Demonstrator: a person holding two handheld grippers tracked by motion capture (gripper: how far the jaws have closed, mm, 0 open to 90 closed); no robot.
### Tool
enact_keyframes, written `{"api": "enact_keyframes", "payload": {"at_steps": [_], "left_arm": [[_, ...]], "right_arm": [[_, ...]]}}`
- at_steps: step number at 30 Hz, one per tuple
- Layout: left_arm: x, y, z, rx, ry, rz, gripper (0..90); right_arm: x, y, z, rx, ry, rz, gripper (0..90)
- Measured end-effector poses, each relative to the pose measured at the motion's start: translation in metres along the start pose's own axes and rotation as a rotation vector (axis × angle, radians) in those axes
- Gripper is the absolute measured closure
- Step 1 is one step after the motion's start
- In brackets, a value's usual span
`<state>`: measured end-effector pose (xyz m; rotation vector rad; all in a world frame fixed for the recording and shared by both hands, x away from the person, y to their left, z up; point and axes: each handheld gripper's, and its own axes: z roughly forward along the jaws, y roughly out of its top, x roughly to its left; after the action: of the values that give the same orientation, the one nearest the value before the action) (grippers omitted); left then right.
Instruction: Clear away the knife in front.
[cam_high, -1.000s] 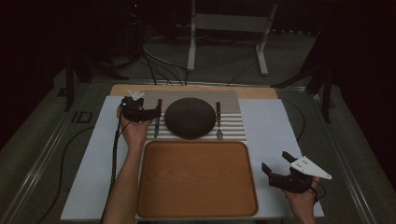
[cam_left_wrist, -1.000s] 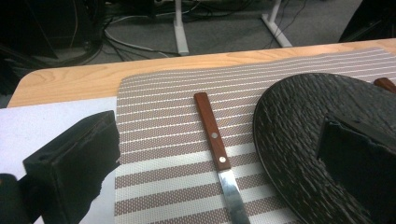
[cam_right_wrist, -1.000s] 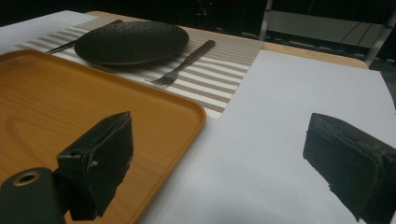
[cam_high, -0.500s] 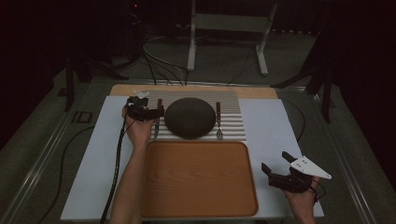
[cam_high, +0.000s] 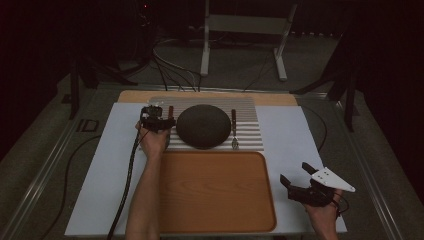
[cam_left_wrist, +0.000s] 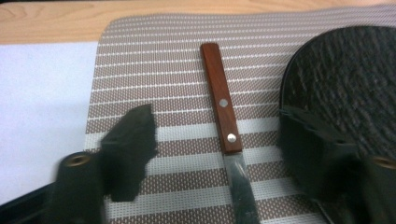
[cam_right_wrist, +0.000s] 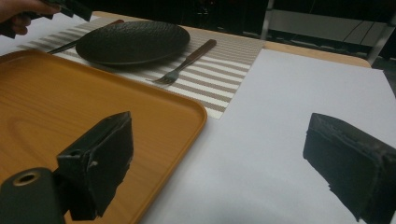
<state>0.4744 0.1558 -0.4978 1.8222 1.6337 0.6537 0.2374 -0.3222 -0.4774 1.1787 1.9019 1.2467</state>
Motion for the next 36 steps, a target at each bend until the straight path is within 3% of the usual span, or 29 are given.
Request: {"api": "enact_keyframes", "payload": {"at_steps": [11, 19, 20, 23, 27, 36], "left_arm": [[-0.005, -0.006, 0.018, 0.043, -0.036, -0.005, 53.1], [-0.012, -0.004, 0.025, 0.071, -0.013, 0.033, 61.9], [-0.013, -0.004, 0.027, 0.089, 0.013, 0.037, 61.9], [-0.012, -0.004, 0.027, 0.093, 0.005, 0.034, 64.6], [-0.01, -0.002, 0.025, 0.118, -0.007, 0.011, 77.4], [-0.003, -0.002, 0.02, 0.145, -0.021, -0.006, 78.1]], "right_arm": [[-0.001, 0.0, 0.0, -0.001, 0.0, 0.004, 8.6], [-0.002, 0.0, -0.001, 0.0, -0.001, 0.007, 8.6], [-0.002, 0.0, 0.0, 0.0, -0.001, 0.007, 8.6], [-0.002, 0.0, -0.001, 0.0, 0.0, 0.011, 8.6], [-0.002, 0.0, 0.0, 0.002, 0.001, 0.01, 8.6], [-0.002, 0.0, 0.0, 0.006, 0.005, 0.009, 8.6]]}}
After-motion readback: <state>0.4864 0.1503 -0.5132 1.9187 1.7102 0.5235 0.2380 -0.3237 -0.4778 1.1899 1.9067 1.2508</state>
